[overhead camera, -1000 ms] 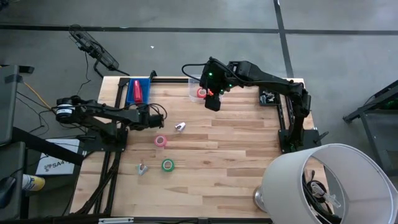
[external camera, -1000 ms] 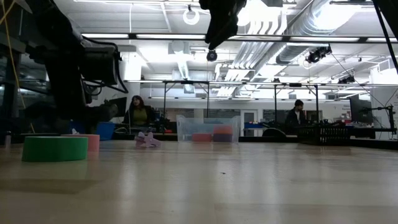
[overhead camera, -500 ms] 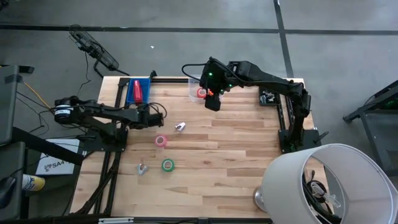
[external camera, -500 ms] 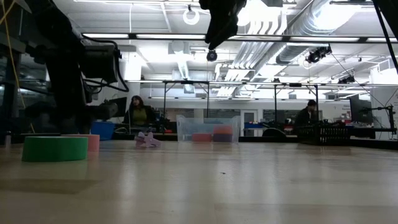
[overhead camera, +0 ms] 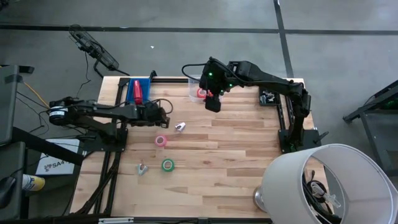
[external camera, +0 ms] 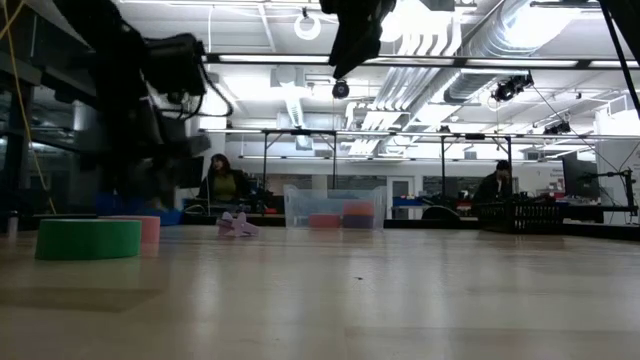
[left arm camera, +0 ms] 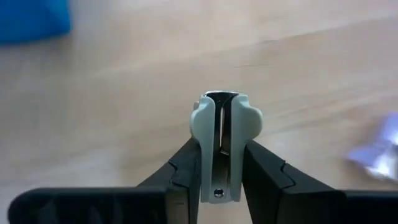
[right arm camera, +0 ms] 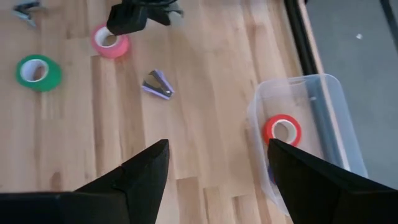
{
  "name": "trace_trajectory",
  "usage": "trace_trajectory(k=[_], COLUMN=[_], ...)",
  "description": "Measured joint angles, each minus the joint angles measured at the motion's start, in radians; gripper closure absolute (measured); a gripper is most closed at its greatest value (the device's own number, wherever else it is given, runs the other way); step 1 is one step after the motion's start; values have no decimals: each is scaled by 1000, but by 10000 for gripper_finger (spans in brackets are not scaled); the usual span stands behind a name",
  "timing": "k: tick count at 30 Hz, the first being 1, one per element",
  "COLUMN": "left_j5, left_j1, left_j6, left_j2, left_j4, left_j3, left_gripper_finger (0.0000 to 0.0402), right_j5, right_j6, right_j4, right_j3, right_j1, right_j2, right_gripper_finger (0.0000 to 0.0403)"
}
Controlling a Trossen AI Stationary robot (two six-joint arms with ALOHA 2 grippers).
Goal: Pick and place Stapler, Stapler remover, tape
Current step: Put the gray staple remover into the black bin
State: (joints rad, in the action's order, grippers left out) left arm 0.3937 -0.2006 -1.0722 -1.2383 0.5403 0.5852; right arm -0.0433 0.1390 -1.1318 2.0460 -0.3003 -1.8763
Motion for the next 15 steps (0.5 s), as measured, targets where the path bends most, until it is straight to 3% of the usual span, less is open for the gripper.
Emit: trace_trajectory(k=[6, 15], left_j5=[-17, -263], left_j1=[0, 1], left_j6=[280, 669], left_j2=[28, 34], left_j4=[-68, -210], left_j3=[85, 245], left_gripper_finger=[320, 320], right_j5=[-88, -185], right_j6=[51, 180], right_j4=[2, 91], right_j3=[0, 0], right_j1=[2, 47], right_j2=[0, 0], right_gripper_finger=[139, 139])
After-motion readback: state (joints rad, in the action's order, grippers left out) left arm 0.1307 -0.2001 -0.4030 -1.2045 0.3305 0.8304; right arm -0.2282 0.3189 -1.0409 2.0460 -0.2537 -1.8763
